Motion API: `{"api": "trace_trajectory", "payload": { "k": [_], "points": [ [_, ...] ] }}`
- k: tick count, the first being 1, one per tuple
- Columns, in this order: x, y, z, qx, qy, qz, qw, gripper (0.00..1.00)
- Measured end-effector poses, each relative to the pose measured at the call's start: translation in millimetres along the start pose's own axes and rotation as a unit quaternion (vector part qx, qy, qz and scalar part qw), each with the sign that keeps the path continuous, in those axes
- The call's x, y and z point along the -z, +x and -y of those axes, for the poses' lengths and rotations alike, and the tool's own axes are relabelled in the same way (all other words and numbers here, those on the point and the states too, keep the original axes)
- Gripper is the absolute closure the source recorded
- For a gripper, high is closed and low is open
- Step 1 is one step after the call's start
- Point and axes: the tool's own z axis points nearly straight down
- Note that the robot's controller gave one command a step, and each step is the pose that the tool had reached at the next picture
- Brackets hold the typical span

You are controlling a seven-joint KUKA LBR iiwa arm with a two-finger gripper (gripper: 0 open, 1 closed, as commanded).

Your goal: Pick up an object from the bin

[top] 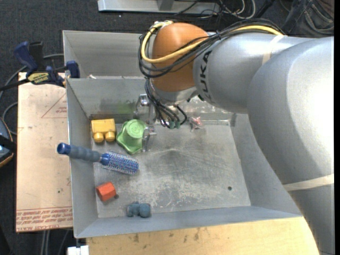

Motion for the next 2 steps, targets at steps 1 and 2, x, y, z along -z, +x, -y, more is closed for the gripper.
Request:
{"api": "trace_trajectory", "payload": {
  "k": [1,2],
  "points": [
    [-30.6,-2.9,-10.5,0.014,0.001,0.0050,0.9999,0.00],
    [-34.4,-1.4,-10.3,0.014,0.002,0.0017,0.9999,1.00]
  ]
}}
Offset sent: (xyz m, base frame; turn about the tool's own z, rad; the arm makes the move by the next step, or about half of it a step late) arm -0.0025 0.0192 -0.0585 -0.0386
